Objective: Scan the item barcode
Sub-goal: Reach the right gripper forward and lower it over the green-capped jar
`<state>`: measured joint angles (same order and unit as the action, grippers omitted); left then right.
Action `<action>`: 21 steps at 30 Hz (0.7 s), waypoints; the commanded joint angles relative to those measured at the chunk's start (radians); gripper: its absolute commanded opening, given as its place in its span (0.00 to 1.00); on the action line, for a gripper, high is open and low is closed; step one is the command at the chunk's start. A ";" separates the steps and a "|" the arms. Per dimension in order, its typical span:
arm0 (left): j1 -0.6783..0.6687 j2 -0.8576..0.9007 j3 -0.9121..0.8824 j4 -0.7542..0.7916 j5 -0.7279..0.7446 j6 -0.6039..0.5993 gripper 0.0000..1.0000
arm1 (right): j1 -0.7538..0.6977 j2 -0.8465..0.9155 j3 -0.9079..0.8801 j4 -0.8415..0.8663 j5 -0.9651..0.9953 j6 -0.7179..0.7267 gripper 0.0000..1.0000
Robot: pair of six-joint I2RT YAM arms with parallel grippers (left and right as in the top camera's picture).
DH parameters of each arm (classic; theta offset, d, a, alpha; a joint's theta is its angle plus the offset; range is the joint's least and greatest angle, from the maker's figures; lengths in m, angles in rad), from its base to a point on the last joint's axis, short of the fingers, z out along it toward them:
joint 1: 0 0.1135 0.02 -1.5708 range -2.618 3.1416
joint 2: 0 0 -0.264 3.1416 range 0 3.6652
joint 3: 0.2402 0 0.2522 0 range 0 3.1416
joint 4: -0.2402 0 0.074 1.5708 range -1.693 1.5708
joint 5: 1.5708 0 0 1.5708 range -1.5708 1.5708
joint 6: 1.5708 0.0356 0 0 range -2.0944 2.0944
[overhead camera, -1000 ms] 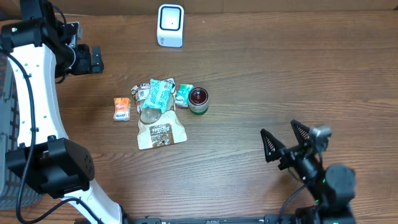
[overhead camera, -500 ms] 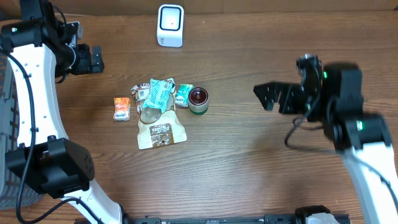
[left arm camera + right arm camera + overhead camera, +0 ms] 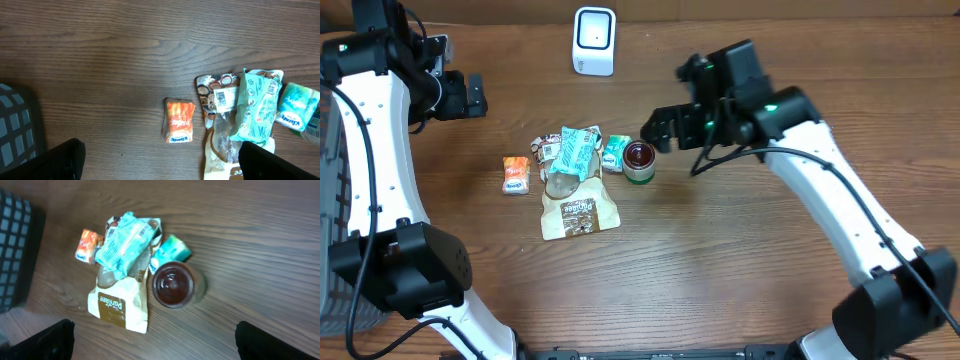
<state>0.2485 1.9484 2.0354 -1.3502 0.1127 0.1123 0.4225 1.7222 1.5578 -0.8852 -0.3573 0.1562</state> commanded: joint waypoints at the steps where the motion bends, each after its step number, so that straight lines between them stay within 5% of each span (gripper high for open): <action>1: -0.007 -0.016 -0.005 0.001 0.011 0.022 1.00 | 0.010 0.029 0.027 0.047 -0.004 0.014 1.00; 7: -0.007 -0.016 -0.005 0.001 0.011 0.022 1.00 | 0.022 0.087 0.026 0.114 0.077 0.034 0.98; 21: -0.007 -0.016 -0.005 0.001 0.011 0.022 1.00 | 0.155 0.241 0.026 0.171 0.344 0.342 0.94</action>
<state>0.2485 1.9484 2.0354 -1.3502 0.1127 0.1123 0.5690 1.9324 1.5589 -0.7246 -0.0868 0.4255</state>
